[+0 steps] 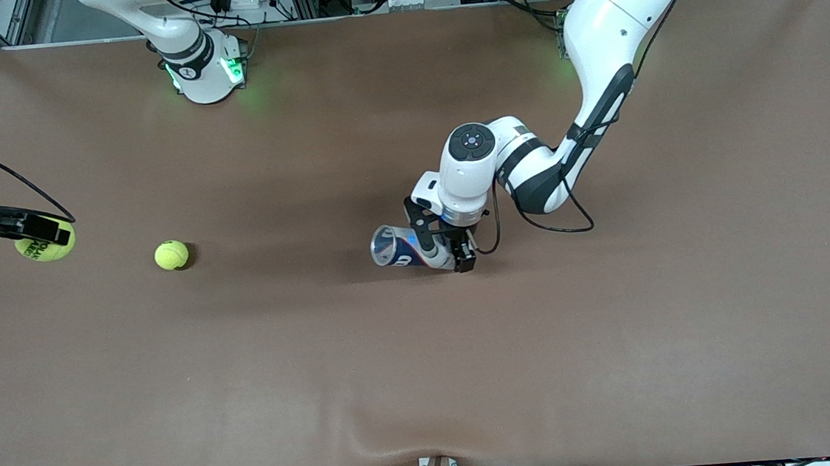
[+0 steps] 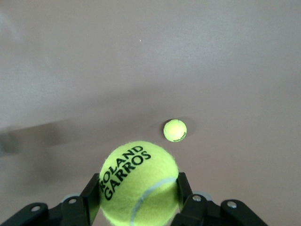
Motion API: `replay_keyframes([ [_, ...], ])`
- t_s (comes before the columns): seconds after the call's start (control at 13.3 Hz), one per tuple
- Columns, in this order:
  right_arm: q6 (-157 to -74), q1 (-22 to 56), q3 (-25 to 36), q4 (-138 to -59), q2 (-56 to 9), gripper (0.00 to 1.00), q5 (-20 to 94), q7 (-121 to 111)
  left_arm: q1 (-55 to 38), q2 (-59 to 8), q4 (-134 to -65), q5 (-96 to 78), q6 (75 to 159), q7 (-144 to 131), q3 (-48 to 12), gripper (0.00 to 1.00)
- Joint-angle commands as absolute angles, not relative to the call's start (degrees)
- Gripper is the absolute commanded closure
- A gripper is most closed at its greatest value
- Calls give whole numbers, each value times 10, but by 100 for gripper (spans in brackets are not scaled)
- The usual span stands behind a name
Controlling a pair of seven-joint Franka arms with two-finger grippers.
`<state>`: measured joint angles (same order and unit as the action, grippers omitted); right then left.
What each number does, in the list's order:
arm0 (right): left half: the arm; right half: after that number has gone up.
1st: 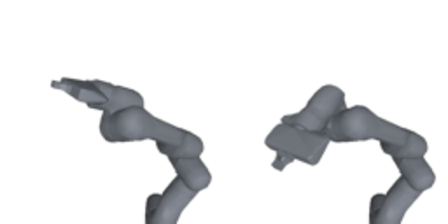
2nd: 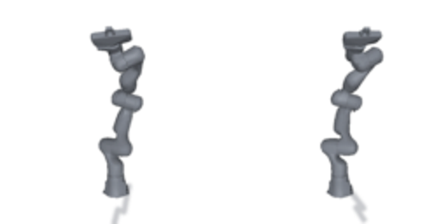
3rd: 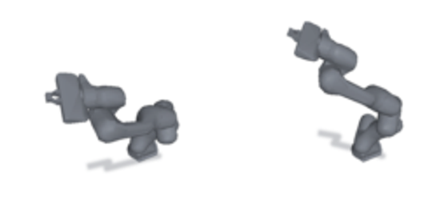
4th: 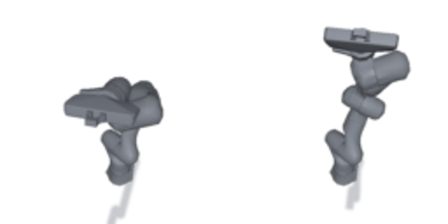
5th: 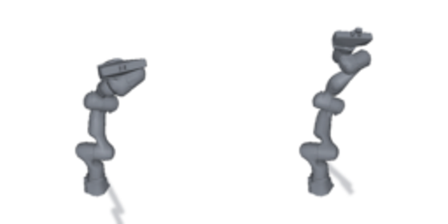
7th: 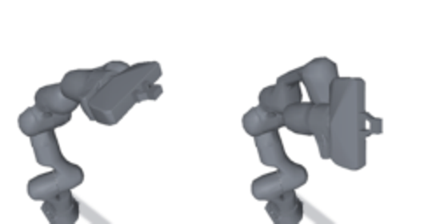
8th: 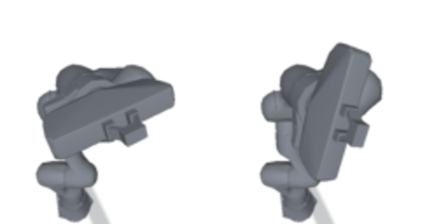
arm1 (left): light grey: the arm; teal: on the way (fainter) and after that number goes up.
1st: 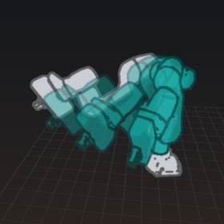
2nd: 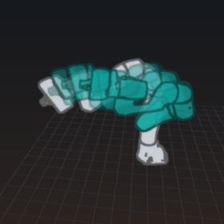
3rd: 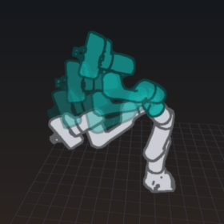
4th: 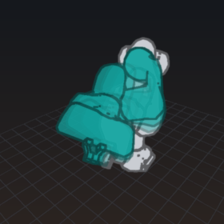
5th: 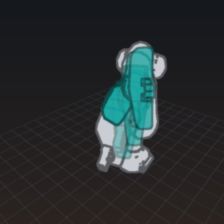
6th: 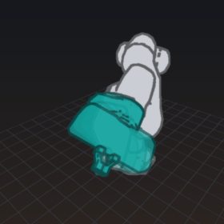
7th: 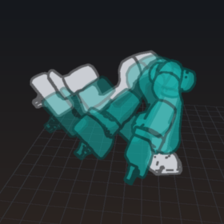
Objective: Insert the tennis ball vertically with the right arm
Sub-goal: 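Stand the tube upright with the left gripper, open end facing up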
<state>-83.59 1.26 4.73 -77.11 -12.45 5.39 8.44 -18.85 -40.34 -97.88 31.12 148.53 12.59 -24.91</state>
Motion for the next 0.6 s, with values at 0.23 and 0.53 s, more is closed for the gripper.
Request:
replay_keyframes([
  [0.23,-838,12,44,-771,-122,100,51,88,-221,-467,-961,301,1691,34,-246,20],
  [0.53,-838,13,44,-771,-122,100,51,88,-214,-519,-961,302,1837,28,-243,20],
])
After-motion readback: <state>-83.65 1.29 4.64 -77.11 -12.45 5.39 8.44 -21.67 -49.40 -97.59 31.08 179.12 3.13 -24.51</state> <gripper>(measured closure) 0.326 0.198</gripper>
